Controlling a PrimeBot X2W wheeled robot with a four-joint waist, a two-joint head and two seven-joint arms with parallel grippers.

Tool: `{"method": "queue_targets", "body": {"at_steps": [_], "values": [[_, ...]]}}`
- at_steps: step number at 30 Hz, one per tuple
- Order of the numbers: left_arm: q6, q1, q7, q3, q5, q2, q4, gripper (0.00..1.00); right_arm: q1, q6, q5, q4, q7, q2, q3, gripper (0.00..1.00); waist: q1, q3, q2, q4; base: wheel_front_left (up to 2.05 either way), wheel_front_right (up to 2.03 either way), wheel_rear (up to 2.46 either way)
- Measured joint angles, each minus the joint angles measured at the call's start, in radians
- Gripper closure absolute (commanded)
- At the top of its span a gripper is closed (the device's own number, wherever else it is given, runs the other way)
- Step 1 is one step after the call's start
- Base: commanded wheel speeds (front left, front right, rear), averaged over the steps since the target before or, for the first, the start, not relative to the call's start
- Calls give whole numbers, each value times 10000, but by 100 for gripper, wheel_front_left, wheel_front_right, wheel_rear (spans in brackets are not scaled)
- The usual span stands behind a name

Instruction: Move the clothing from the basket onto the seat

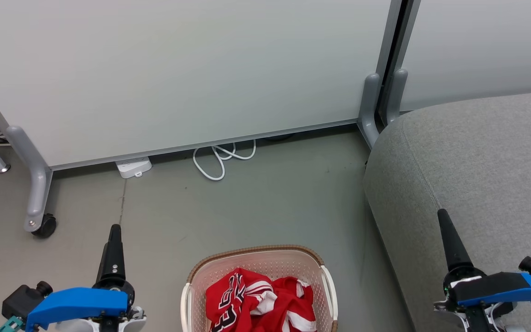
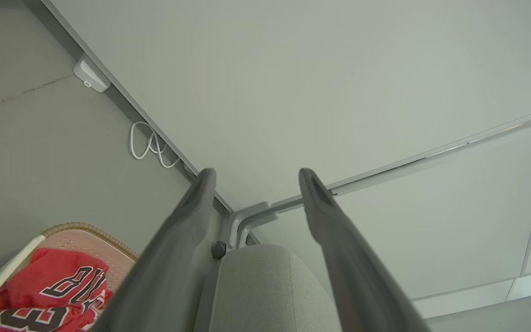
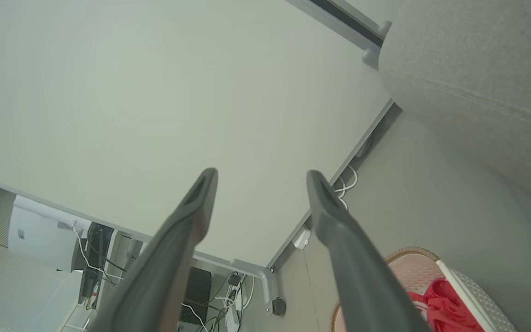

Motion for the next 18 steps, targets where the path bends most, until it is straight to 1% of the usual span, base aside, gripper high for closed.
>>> {"method": "queue_targets", "body": {"at_steps": [5,12,18], "values": [[121,15,-186,-128,993,2,-15,0,0,0,-930,-107,-86,-2,107,0,0,-18,0,-6,0,0,0],[136,54,-426,-305,2299,54,33,0,2,0,-2299,-278,-123,-6,249,0,0,-32,0,0,0,0,0],[171,56,-627,-504,3290,92,82,0,10,0,-3216,-449,-132,-10,303,0,0,-51,0,26,0,0,0]]}}
